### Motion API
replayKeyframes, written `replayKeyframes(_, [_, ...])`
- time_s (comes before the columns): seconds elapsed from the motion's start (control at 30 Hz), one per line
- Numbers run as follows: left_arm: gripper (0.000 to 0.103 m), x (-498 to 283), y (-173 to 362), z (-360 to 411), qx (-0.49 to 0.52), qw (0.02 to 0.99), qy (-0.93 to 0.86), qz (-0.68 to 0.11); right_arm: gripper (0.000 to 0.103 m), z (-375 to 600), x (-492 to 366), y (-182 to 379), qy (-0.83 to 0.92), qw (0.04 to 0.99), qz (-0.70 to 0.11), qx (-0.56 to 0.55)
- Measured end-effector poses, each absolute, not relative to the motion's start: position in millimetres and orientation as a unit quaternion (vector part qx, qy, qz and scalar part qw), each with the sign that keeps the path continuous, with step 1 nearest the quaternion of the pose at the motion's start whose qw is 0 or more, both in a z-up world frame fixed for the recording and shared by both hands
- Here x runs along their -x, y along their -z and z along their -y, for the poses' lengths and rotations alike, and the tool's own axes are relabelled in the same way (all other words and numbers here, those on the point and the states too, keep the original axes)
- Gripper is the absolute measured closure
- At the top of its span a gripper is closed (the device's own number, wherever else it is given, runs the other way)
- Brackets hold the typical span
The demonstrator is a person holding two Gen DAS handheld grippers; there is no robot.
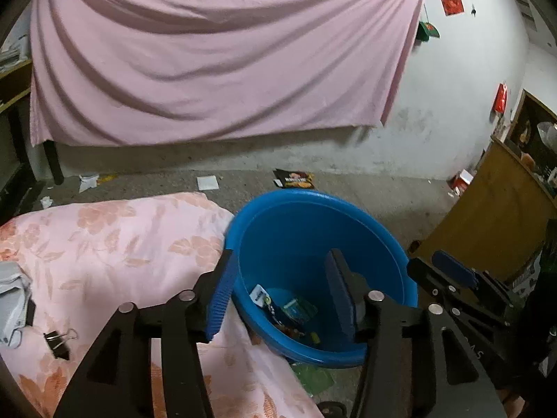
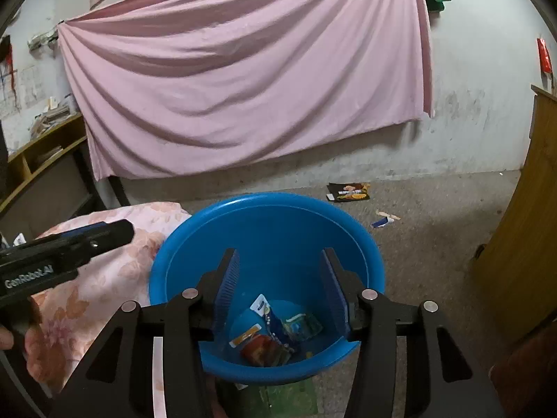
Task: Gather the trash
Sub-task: 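Move both tools back over the bed toward the remaining trash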
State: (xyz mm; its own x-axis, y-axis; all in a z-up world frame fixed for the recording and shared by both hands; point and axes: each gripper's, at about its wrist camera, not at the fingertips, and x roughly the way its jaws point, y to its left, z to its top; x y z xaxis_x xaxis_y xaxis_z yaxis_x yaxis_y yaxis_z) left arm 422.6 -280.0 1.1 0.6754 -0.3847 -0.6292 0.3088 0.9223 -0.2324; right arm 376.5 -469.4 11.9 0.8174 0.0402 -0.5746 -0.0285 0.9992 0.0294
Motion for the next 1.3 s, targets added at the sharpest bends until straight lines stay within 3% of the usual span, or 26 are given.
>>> replayKeyframes(0.1, [0.045, -418.1, -7.6, 270.1, 0.065, 0.920, 0.179, -0.342, 0.046, 468.9, -375.9, -15.8, -0.016, 0.956, -0.293, -0.011])
replayKeyframes(0.17, [0.038, -415.8, -12.9, 263.0, 0.072, 0.924, 0.171, -0.333, 0.028, 468.3, -373.8, -20.9, -0.017, 0.960, -0.280, -0.015])
replayKeyframes(0.3, [0.019, -408.2, -23.6, 246.7, 0.088, 0.932, 0.159, -0.313, 0.024, 463.5, -369.2, -31.7, -0.016, 0.966, -0.258, -0.014])
replayKeyframes(0.37, [0.009, -403.3, -31.2, 238.3, 0.093, 0.938, 0.153, -0.298, 0.015, 461.0, -366.3, -37.8, -0.018, 0.969, -0.244, -0.018])
replayKeyframes(0.47, [0.005, -392.1, -42.4, 225.2, 0.094, 0.947, 0.146, -0.270, 0.000, 455.4, -360.4, -50.5, -0.027, 0.975, -0.219, -0.022])
replayKeyframes(1.03, [0.002, -287.0, -110.5, 116.7, 0.073, 0.991, 0.086, -0.076, 0.000, 365.3, -287.5, -124.0, -0.115, 0.993, -0.026, -0.006])
replayKeyframes(1.3, [0.002, -236.9, -127.5, 67.5, 0.062, 0.997, 0.049, -0.026, 0.000, 309.0, -253.1, -142.8, -0.157, 0.987, 0.036, 0.019])
